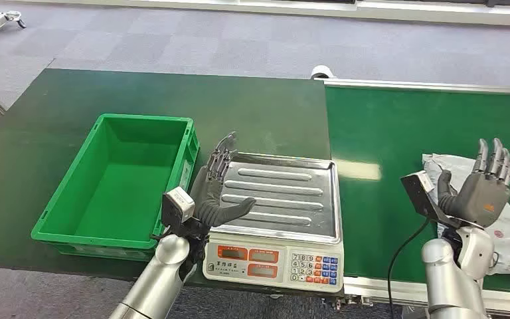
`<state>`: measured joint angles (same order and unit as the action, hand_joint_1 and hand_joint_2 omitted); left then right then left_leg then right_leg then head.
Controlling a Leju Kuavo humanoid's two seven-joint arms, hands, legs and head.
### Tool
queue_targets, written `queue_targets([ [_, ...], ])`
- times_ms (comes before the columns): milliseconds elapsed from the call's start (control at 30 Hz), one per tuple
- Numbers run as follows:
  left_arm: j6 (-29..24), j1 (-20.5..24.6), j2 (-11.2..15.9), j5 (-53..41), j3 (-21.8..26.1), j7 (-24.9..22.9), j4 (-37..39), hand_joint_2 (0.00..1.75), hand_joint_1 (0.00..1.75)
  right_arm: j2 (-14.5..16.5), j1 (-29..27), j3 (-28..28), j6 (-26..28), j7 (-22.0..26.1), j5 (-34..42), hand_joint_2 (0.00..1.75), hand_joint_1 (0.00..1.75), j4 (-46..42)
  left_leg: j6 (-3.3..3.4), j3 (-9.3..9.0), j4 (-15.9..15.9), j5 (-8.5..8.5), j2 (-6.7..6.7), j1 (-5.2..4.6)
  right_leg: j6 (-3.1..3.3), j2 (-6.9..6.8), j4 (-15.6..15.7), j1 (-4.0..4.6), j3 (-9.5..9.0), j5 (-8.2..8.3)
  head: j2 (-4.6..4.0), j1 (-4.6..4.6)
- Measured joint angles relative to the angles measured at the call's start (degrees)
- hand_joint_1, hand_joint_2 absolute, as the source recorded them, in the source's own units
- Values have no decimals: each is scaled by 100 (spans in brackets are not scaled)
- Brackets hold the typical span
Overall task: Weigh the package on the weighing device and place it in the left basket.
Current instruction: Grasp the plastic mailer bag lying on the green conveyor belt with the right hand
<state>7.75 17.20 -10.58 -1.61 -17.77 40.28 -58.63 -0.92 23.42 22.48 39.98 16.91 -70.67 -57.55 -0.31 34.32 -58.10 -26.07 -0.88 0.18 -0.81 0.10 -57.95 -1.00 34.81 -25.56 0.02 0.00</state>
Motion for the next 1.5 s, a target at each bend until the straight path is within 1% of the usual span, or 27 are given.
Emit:
queue_targets([
  [167,-18,-27,0,-9,35,0,-28,175,0,86,45,558,0,-111,-257,175,0,0,0,-1,0,0,-2,0,0,1,0,0,-1,0,0,0],
  [233,-21,-29,0,-14,38,0,-36,175,0,112,60,705,0,-278,-481,175,0,6,0,-2,0,0,0,0,0,2,0,0,0,0,0,0],
  [267,-21,-30,0,-15,39,0,-40,175,0,119,75,771,-1,-469,-686,175,0,31,0,-2,0,0,0,0,0,2,0,0,0,0,0,0],
  [333,-27,-33,1,-15,42,0,-44,175,0,100,163,903,-8,-1030,-1127,175,0,244,0,-3,0,0,1,0,0,2,0,1,0,0,0,0],
  [400,-33,-37,2,-15,44,0,-46,175,0,24,289,1014,-91,-1598,-1373,175,0,658,0,-4,0,2,1,0,-1,2,0,1,-1,1,0,0],
  [467,-25,-38,5,-16,48,0,-47,175,0,-98,392,1089,-312,-2081,-1504,175,0,1142,1,-4,0,3,1,0,-2,2,0,0,-2,2,0,0],
  [533,2,-37,12,-16,56,0,-46,175,0,-234,481,1120,-597,-2424,-1613,175,0,1603,1,-4,0,3,1,-1,-3,2,0,-1,-3,3,0,0],
  [633,55,-31,15,-28,84,0,-41,175,0,-425,628,1125,-1150,-2661,-1665,175,0,2193,1,-4,-1,3,1,-1,-3,3,0,-1,-2,3,0,0],
  [800,125,-14,14,-61,102,0,-23,175,0,-669,835,1131,-2208,-2687,-1549,175,0,2885,1,-4,-1,3,1,-1,-2,3,0,-1,-1,3,0,0],
  [967,151,-13,13,-85,111,0,-10,175,0,-824,999,1197,-2765,-2597,-1384,175,0,3229,1,-5,-1,3,1,-1,-3,3,0,-1,-1,2,0,0],
  [1133,185,-12,13,-95,123,0,-5,175,0,-930,1116,1358,-3386,-2163,-993,175,0,3411,1,-6,-3,2,4,-1,-3,6,0,-1,-3,3,0,0],
  [1267,196,-12,12,-99,127,0,3,175,0,-963,1163,1464,-3574,-2006,-865,175,0,3481,2,-12,-4,2,8,-1,-3,12,1,-1,-6,6,0,0],
  [1467,196,-12,9,-99,129,0,8,175,0,-966,1190,1520,-3627,-1926,-735,175,0,3511,2,-15,-4,3,9,-1,-3,12,1,0,-10,10,0,0],
  [1500,197,-12,9,-99,129,0,8,175,0,-966,1192,1523,-3634,-1917,-724,175,7,3515,2,-15,-4,3,9,-1,-3,12,1,0,-11,10,0,0],
])
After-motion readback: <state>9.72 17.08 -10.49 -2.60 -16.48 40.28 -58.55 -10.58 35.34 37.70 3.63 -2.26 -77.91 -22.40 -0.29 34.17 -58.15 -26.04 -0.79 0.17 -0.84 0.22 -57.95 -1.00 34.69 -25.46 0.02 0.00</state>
